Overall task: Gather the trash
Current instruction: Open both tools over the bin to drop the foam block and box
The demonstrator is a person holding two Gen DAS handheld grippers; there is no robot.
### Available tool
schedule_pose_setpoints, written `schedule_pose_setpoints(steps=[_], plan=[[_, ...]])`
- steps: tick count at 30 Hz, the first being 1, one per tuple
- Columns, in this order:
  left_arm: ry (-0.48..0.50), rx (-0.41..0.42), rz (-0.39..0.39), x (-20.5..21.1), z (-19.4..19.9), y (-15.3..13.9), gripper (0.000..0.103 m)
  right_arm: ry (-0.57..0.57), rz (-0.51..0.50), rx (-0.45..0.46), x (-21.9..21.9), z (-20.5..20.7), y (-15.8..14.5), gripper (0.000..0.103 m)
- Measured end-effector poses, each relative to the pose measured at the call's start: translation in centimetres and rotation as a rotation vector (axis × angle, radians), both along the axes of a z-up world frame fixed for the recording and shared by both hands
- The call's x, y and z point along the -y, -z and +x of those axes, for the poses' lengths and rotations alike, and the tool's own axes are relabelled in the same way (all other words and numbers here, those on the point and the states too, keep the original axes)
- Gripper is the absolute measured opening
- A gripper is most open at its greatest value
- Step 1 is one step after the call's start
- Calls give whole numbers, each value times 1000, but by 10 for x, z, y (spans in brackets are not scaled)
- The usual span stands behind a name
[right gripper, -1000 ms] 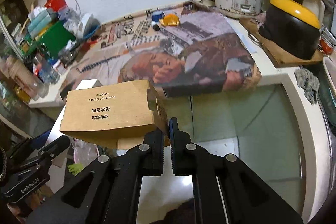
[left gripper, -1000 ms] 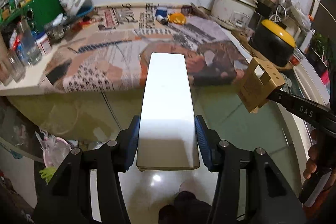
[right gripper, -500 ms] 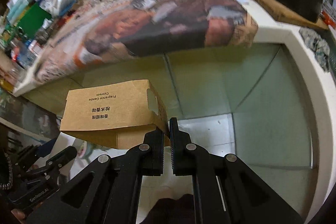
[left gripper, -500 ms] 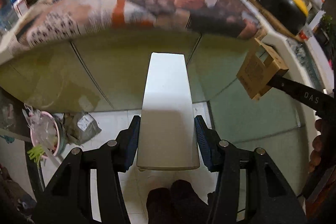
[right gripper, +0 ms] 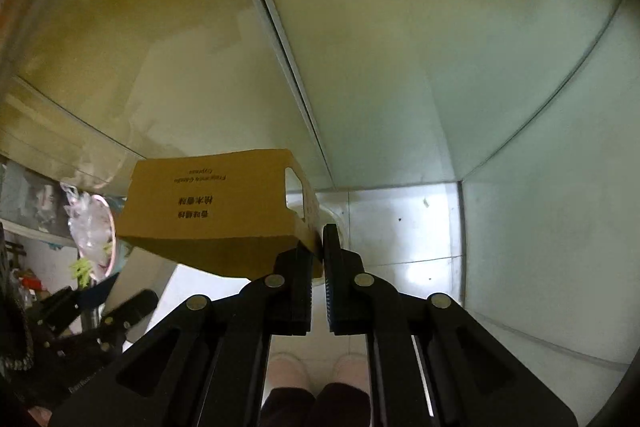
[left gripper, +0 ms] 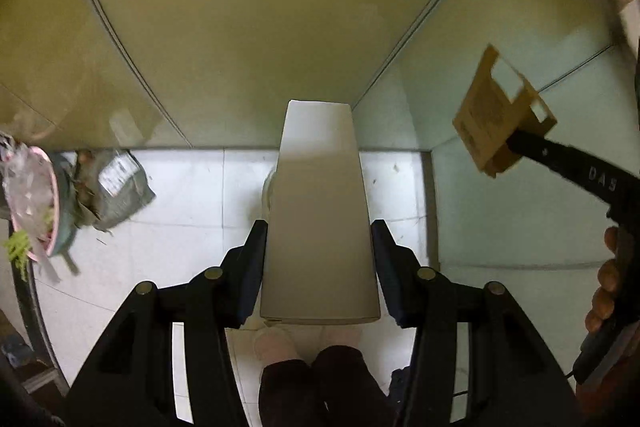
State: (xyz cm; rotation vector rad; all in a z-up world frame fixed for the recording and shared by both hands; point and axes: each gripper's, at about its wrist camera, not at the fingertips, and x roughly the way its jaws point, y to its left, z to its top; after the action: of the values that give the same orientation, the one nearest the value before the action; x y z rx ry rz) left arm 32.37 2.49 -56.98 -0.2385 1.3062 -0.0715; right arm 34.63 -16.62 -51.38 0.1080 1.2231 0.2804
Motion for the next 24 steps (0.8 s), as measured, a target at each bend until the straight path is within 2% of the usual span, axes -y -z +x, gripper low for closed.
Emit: schedule_pose_setpoints(steps=[2, 6, 8, 12, 15, 17, 21, 22, 24], plan=[[4, -33, -7, -2, 2, 32, 50, 0, -2, -36, -7, 5, 39, 5], [10, -100, -31, -3, 9, 105, 50, -10, -6, -83, -23, 11, 97, 5], [5, -116, -34, -3, 13, 130, 50, -11, -10, -113, -30, 16, 127, 5], [-12, -131, -51, 0, 28, 174, 50, -30, -7, -162, -41, 23, 161, 5], [-29, -121, -69, 1, 39, 188, 50, -48, 19, -198, -48, 27, 170, 5], [-37, -123, -45, 1, 43, 192, 50, -71, 15, -215, -52, 27, 172, 6], [-33, -122, -31, 3, 45, 189, 50, -103, 3, -214, -53, 32, 173, 25], [-31, -110, -35, 4, 43, 184, 51, -107, -1, -199, -52, 30, 168, 31], [-19, -90, -25, 1, 39, 171, 51, -120, -3, -174, -51, 27, 155, 37]])
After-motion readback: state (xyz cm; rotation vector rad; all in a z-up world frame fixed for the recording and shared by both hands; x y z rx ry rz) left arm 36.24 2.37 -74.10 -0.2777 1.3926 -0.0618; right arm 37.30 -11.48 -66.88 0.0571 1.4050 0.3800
